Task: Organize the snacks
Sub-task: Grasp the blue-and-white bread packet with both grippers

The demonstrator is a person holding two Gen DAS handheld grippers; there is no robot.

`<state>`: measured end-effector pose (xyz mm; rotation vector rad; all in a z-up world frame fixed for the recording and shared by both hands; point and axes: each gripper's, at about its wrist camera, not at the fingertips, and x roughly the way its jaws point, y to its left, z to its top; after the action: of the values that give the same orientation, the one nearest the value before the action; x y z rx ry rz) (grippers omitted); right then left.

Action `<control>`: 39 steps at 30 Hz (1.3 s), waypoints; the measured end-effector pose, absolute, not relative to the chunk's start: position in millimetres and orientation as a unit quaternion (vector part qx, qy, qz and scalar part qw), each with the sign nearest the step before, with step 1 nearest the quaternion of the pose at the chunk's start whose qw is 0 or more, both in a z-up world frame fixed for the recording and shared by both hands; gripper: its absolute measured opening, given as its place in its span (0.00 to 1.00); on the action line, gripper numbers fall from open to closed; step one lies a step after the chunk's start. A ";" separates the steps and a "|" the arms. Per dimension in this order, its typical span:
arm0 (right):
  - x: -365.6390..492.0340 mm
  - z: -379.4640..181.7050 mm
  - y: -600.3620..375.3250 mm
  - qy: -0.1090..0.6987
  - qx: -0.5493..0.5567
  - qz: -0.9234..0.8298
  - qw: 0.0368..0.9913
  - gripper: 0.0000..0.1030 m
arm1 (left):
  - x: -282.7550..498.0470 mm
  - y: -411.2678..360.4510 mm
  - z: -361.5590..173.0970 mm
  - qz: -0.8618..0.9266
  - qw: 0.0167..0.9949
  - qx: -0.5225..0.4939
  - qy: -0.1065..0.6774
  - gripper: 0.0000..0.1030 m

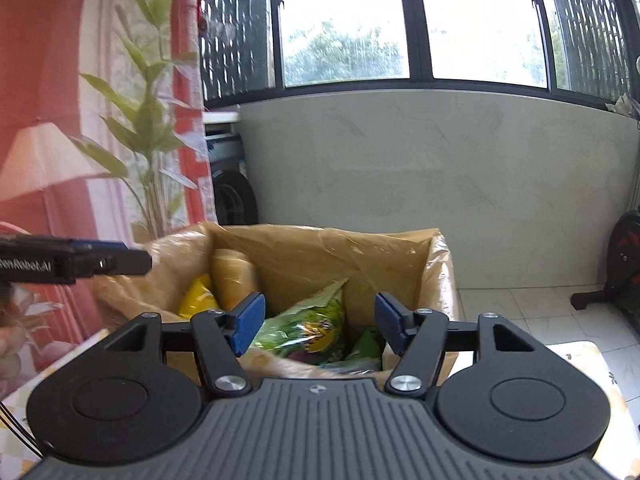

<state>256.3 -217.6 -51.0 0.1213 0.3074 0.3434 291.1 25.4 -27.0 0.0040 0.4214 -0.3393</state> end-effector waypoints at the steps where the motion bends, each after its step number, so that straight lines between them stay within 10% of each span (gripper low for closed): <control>1: 250.3 -50.0 -215.4 0.148 0.062 0.172 0.972 0.62 | 285.7 29.3 -26.9 -0.170 0.962 0.004 0.211 0.55; 39: 226.3 -179.6 -33.8 0.345 -0.060 0.319 0.881 0.62 | 292.8 157.4 -191.0 -0.154 0.896 -0.130 0.396 0.54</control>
<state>226.3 -33.8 -179.6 -0.1260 0.7180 0.6652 292.8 157.4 -191.0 -0.2693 0.8211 -0.3184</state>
